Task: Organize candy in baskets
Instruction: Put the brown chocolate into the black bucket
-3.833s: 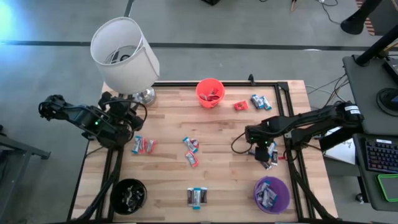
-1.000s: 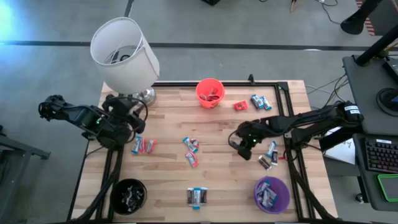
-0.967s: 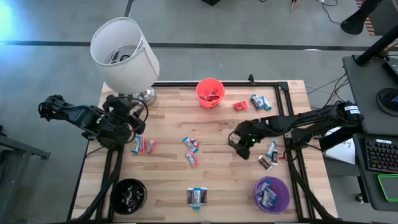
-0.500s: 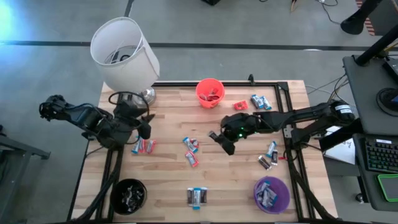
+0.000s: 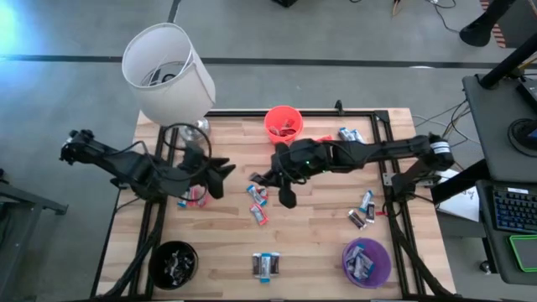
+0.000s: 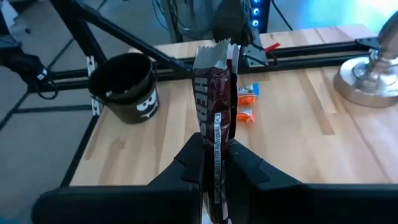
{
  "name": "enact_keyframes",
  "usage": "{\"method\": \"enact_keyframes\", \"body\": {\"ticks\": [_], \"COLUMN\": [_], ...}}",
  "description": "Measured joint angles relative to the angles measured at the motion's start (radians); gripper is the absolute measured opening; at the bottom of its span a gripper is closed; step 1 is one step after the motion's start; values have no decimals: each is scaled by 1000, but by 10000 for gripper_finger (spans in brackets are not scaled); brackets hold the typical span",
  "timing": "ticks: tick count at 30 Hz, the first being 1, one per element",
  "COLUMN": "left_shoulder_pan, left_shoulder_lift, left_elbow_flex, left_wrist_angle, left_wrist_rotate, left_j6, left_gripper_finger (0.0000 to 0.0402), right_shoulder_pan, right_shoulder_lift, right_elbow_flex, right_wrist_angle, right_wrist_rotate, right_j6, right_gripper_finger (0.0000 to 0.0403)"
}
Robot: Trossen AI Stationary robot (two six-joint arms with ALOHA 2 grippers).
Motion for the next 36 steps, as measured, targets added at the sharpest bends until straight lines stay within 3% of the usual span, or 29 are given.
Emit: {"method": "enact_keyframes", "body": {"ticks": [8, 25, 36], "left_shoulder_pan": [0, 5, 10], "left_shoulder_lift": [56, 147, 180], "left_elbow_flex": [0, 0, 0], "left_wrist_angle": [212, 226, 298], "left_wrist_rotate": [69, 124, 113], "left_j6": [124, 140, 284], "left_gripper_finger": [160, 157, 102], "right_shoulder_pan": [0, 0, 0], "right_shoulder_lift": [41, 35, 36], "right_elbow_flex": [92, 93, 93], "right_wrist_angle": [-87, -81, -65], "right_wrist_rotate": [1, -1, -50], "right_j6": [-83, -86, -62], "right_gripper_finger": [27, 27, 27]}}
